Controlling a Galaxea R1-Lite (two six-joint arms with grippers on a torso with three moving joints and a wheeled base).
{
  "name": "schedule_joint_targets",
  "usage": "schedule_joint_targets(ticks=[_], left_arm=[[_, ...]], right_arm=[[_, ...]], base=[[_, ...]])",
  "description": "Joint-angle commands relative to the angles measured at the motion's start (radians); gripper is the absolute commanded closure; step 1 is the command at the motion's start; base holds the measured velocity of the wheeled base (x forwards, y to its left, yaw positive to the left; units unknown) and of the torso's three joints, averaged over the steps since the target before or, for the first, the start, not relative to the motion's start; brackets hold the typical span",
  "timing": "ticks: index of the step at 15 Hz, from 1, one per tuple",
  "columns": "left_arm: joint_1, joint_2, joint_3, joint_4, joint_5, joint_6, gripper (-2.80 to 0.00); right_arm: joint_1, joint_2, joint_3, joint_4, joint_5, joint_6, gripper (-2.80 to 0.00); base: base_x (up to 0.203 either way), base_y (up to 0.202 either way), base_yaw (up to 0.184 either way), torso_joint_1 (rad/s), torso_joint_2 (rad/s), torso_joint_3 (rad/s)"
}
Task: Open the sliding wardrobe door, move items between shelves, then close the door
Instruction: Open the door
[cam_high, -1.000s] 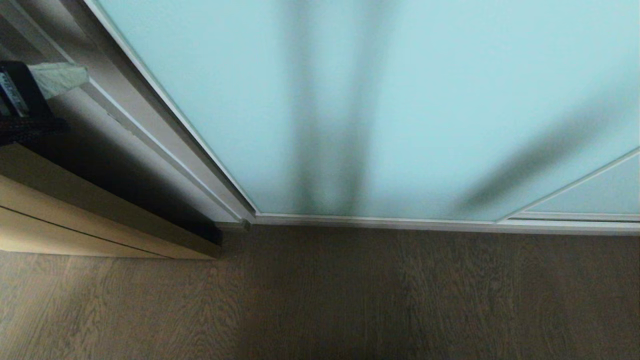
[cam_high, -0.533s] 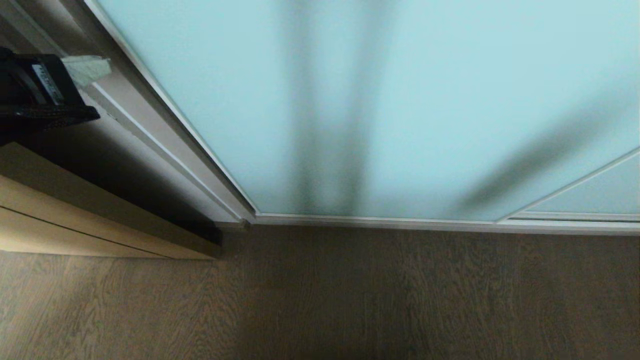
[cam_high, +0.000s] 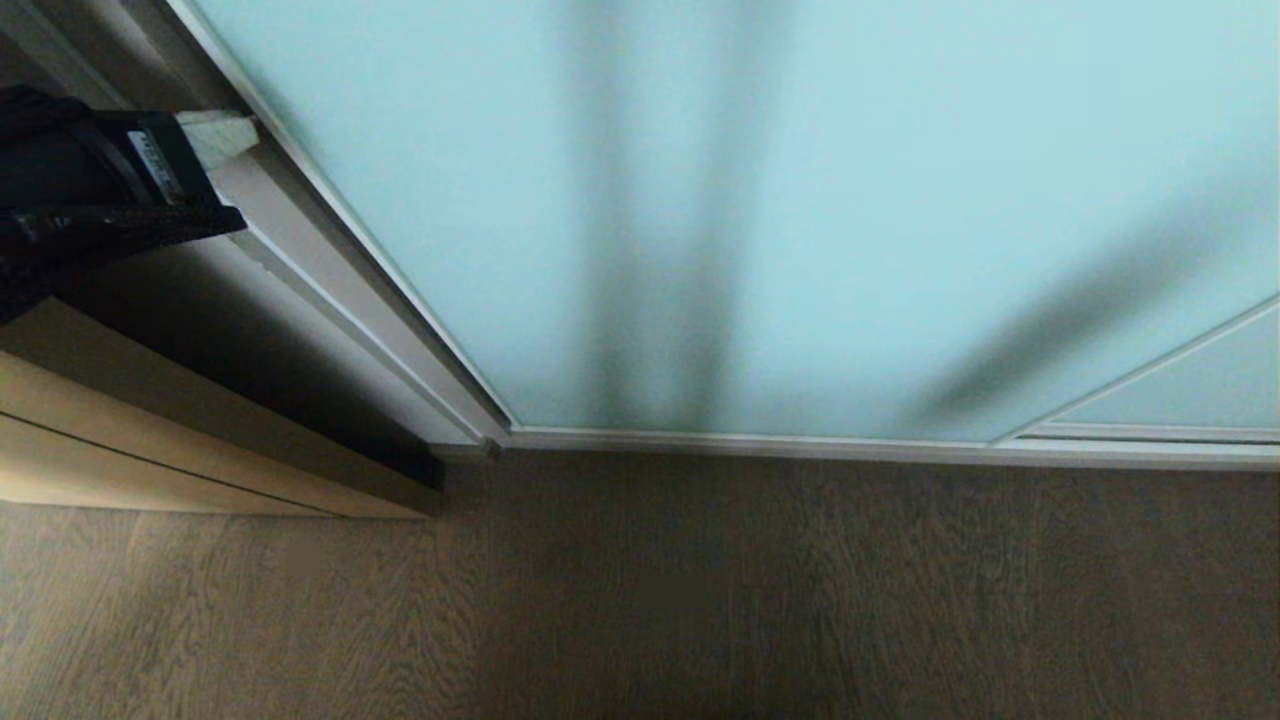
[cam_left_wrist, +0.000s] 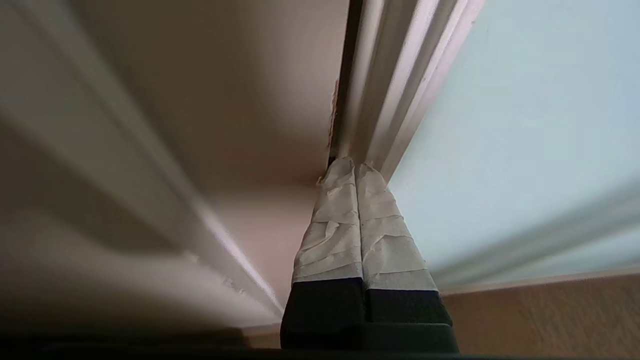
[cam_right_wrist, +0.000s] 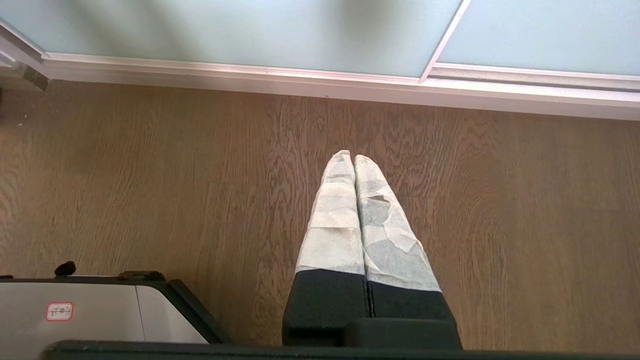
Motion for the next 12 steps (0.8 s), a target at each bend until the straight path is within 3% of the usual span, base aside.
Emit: schedule_joint_targets(ticks=[1, 9, 12], left_arm=[[-0.020, 0.025, -0.002, -0.015, 0.000, 0.000, 0.00], [-0.102, 0.059, -0.006, -0.039, 0.003, -0.001, 0.00], [-0.193, 0.061, -0.006, -0.044, 0.043, 0.000, 0.00]], right_arm=[[0.000, 0.000, 0.000, 0.000, -0.001, 0.000, 0.00], [0.000, 0.000, 0.000, 0.000, -0.001, 0.000, 0.00], [0.000, 0.000, 0.000, 0.000, 0.000, 0.000, 0.00]], base=[[0.000, 0.000, 0.000, 0.000, 0.00, 0.000], [0.000, 0.000, 0.000, 0.000, 0.00, 0.000], [0.000, 0.000, 0.000, 0.000, 0.00, 0.000]])
